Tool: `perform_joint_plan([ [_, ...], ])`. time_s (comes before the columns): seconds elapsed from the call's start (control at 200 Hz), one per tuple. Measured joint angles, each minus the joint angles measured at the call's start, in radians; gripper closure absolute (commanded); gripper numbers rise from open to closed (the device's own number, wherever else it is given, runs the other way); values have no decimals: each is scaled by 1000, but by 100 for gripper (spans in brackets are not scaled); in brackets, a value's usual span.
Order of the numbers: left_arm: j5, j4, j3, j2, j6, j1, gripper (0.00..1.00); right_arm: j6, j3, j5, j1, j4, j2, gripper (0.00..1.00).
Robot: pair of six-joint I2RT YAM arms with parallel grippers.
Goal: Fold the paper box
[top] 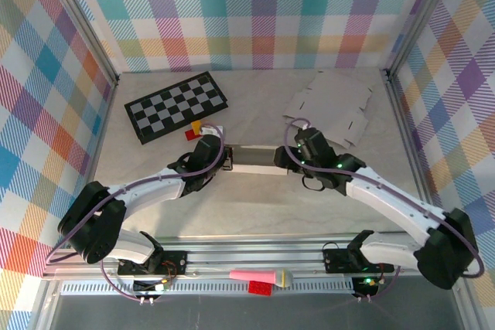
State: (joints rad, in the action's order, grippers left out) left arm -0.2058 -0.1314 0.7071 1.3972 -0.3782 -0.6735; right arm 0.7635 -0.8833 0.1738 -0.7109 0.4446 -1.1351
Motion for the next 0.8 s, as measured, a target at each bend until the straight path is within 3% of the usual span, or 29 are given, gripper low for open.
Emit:
perform_joint_plan([
  [0.21,-18,6,0,-4,-2,-9,100,154,-158,-43,19,184,41,29],
  [0.34,-27,13,0,-5,-3,-19,100,236,-206,-113,113,221,9,31],
  [0.545,-51,31,0,-15,-3,-46,100,304,-358,-286,311,294,-216,27],
  [0.8,-85,51,-17,-44,-3,-87,99,306,-426,-511,350,360,-447,22],
])
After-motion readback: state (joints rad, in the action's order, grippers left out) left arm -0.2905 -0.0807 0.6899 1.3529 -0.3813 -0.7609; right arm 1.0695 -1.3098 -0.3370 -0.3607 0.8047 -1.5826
